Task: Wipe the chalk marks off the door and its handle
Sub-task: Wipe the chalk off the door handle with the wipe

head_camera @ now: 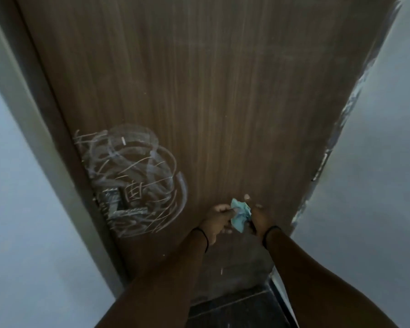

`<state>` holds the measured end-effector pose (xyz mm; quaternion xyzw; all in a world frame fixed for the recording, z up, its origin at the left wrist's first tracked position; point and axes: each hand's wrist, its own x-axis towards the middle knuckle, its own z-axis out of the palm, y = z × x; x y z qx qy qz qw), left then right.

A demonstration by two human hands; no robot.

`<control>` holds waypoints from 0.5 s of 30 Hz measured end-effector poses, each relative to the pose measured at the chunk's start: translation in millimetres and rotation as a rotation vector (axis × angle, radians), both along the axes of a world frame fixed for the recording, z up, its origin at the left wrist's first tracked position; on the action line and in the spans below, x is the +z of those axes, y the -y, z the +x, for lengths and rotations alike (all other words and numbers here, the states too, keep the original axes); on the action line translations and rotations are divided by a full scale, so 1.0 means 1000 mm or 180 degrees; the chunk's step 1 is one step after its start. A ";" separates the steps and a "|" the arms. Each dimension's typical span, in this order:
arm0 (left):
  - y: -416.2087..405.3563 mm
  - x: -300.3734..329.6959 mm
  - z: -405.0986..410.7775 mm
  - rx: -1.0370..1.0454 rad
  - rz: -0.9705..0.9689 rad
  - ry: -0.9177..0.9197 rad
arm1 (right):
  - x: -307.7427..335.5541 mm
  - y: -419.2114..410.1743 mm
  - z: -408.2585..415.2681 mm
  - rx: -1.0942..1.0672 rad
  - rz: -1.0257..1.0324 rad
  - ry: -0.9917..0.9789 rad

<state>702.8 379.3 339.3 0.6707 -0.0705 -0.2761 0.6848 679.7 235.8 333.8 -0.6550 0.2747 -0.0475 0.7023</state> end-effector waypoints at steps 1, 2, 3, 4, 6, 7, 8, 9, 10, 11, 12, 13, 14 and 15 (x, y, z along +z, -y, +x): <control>-0.009 -0.003 -0.005 0.0213 -0.0011 -0.0051 | -0.004 -0.011 0.000 0.0179 0.0152 -0.0023; -0.018 -0.006 -0.008 0.0407 -0.0029 -0.0123 | -0.008 -0.020 -0.001 0.0307 0.0299 -0.0038; -0.028 -0.011 -0.011 0.0624 -0.0039 -0.0194 | -0.013 -0.032 -0.002 0.0448 0.0427 -0.0055; -0.038 -0.017 -0.014 0.0839 -0.0077 -0.0242 | -0.016 -0.045 -0.004 0.0560 0.0543 -0.0065; -0.062 -0.030 -0.021 0.1277 -0.0090 -0.0115 | -0.028 -0.071 -0.006 0.0798 0.0813 -0.0060; -0.074 -0.036 -0.023 0.1493 -0.0042 0.0025 | -0.033 -0.083 -0.008 0.0929 0.0895 -0.0063; -0.088 -0.043 -0.025 0.1690 -0.0014 0.0133 | -0.037 -0.097 -0.007 0.1079 0.0912 -0.0089; -0.101 -0.050 -0.028 0.1845 -0.0019 0.0176 | -0.041 -0.110 -0.007 0.1224 0.0918 -0.0128; -0.115 -0.057 -0.029 0.1962 -0.0033 0.0166 | -0.046 -0.125 -0.006 0.1373 0.0926 -0.0191; -0.128 -0.065 -0.030 0.2031 0.0004 0.0158 | -0.051 -0.138 -0.005 0.1517 0.0966 -0.0244; -0.139 -0.075 -0.029 0.2063 0.0066 0.0147 | -0.056 -0.149 -0.004 0.1621 0.0999 -0.0261; -0.150 -0.089 -0.026 0.2090 0.0130 0.0134 | -0.065 -0.161 -0.001 0.1694 0.1022 -0.0270; -0.160 -0.104 -0.022 0.2111 0.0142 0.0144 | -0.076 -0.171 0.003 0.1743 0.1037 -0.0287; -0.168 -0.120 -0.018 0.2130 0.0123 0.0160 | -0.091 -0.179 0.008 0.1793 0.1059 -0.0321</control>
